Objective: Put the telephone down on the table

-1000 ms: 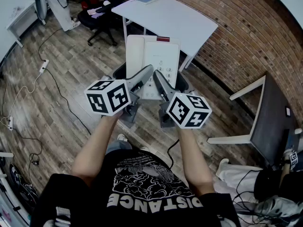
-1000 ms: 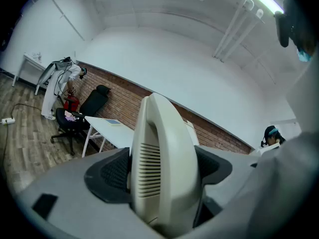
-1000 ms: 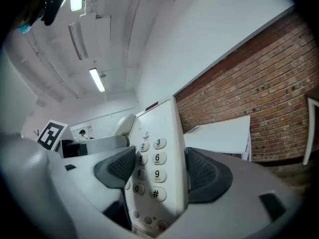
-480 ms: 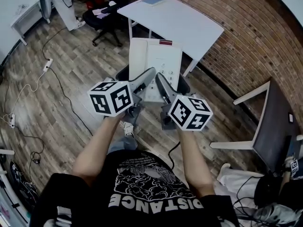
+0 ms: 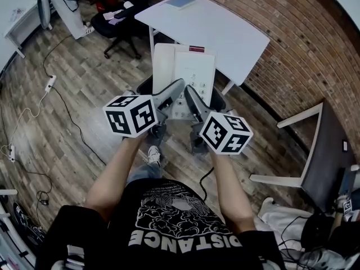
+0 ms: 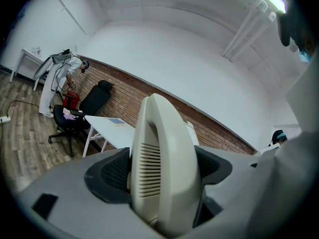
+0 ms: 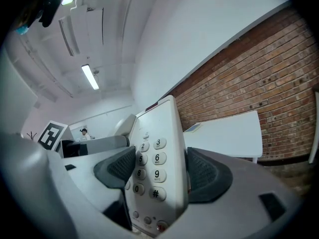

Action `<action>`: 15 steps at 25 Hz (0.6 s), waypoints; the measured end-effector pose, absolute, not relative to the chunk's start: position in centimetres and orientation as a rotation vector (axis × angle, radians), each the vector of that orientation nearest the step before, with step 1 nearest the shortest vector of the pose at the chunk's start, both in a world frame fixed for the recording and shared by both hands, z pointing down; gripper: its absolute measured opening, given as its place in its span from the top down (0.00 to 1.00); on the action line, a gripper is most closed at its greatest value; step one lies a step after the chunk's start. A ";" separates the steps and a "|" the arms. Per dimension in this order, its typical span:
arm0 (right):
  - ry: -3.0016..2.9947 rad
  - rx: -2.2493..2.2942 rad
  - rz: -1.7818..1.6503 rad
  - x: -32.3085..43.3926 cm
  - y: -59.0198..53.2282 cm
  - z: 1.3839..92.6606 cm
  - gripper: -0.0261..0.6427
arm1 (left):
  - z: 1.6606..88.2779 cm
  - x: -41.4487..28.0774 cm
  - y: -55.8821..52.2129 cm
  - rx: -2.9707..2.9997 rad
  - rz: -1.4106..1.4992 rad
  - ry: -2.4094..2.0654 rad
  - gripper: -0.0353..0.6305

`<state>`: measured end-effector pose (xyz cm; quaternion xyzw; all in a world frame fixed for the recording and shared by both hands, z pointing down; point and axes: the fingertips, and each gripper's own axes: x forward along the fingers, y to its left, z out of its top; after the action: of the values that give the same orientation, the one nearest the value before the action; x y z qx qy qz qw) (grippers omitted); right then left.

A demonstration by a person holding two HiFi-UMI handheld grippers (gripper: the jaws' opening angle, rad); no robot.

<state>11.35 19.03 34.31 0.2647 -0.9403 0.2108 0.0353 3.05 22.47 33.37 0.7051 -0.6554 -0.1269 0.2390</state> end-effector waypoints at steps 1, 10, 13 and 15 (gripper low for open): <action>-2.887 0.817 0.650 10.3 18.1 34.4 0.48 | 33.5 2.0 21.5 1.931 -0.346 -1.791 0.36; -2.850 0.879 0.665 2.0 12.3 33.9 0.48 | 33.1 -6.5 15.4 1.947 -0.342 -1.730 0.36; -2.838 0.908 0.662 0.5 11.0 33.9 0.48 | 33.1 -8.0 13.9 1.958 -0.342 -1.706 0.36; -2.830 0.919 0.665 -0.2 10.4 34.0 0.48 | 33.3 -8.9 13.2 1.960 -0.341 -1.696 0.36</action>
<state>-0.24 10.40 34.02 0.3011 -0.9272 0.2179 0.0461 -8.86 13.25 33.29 0.7239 -0.6262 -0.1261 0.2607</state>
